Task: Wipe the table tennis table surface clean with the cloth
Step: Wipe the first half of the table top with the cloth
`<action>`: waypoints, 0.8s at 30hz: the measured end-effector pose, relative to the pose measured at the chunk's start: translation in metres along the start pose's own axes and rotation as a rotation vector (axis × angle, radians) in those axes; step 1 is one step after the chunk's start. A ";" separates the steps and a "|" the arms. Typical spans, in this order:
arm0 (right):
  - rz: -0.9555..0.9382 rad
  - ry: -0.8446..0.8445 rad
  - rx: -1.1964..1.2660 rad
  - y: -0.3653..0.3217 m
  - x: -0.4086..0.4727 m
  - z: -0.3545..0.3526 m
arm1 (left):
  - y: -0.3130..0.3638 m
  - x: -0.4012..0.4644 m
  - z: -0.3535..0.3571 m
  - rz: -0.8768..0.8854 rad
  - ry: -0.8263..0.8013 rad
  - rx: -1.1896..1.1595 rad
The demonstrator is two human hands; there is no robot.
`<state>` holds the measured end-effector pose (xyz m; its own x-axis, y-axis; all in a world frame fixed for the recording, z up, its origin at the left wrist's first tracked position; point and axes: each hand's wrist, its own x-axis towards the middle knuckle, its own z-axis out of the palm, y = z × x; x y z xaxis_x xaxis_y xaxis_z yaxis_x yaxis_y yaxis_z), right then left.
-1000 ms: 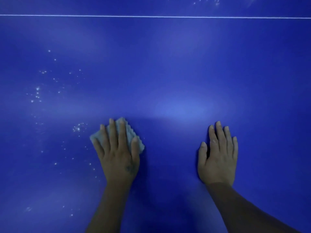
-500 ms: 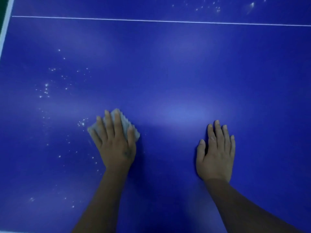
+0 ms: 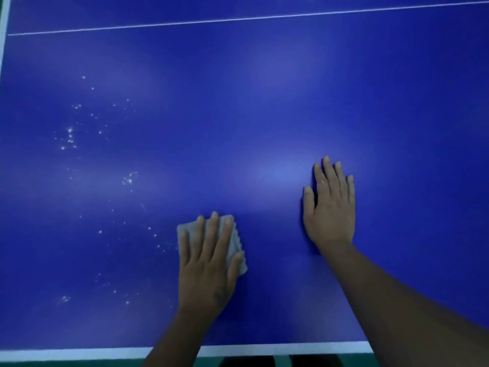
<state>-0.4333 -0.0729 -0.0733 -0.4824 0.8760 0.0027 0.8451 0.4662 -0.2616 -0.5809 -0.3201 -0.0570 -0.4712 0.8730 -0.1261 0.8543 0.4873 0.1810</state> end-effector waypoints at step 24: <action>-0.037 0.015 -0.023 0.028 -0.093 -0.006 | 0.074 0.131 0.011 -0.164 0.043 -0.038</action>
<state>-0.3633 -0.1405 -0.0752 -0.5099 0.8598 0.0266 0.8319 0.5008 -0.2389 -0.5768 -0.1701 -0.0707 -0.6133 0.7813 -0.1157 0.7566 0.6232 0.1980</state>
